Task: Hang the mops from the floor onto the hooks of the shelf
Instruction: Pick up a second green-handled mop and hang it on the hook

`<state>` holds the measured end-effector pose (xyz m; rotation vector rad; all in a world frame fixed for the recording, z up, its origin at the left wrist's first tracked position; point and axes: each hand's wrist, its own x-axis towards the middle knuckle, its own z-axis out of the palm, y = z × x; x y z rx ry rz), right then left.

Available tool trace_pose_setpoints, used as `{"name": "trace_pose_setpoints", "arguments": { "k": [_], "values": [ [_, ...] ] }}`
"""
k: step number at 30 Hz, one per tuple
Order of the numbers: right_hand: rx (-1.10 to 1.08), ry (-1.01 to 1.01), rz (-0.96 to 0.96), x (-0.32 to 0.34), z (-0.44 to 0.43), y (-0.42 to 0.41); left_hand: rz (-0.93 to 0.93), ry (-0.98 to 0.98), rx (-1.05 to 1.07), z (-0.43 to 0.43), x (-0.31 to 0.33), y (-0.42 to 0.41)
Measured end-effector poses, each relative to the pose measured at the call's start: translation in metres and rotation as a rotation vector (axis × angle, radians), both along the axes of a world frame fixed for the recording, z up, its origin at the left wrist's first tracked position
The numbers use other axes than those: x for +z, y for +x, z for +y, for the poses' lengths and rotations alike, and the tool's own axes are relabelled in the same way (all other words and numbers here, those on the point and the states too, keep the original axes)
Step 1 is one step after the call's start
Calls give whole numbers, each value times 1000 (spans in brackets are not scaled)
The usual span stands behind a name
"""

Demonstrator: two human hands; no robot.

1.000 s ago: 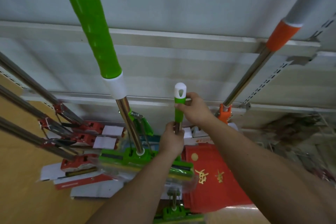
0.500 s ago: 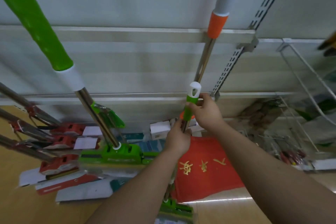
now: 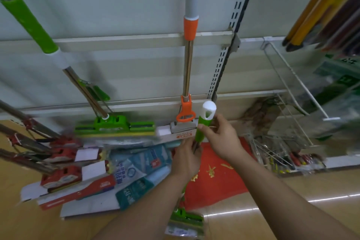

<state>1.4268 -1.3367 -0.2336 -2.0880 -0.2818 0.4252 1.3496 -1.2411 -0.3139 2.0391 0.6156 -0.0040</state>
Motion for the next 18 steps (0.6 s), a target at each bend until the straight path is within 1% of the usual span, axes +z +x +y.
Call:
{"name": "trace_pose_setpoints", "arguments": {
  "k": [3,9,12,15,18],
  "values": [
    [74,-22,8,8,2,-20,55,-61,31,5,5,-24],
    [200,39,43,22,25,-62,130,-148,61,25,20,-69],
    [246,16,25,26,34,-83,120,-160,70,32,28,-89],
    [261,-16,-36,27,39,-101,106,-147,76,38,33,-106],
    [265,3,-47,30,42,-117,121,-137,79,42,35,-122]
  ]
}}
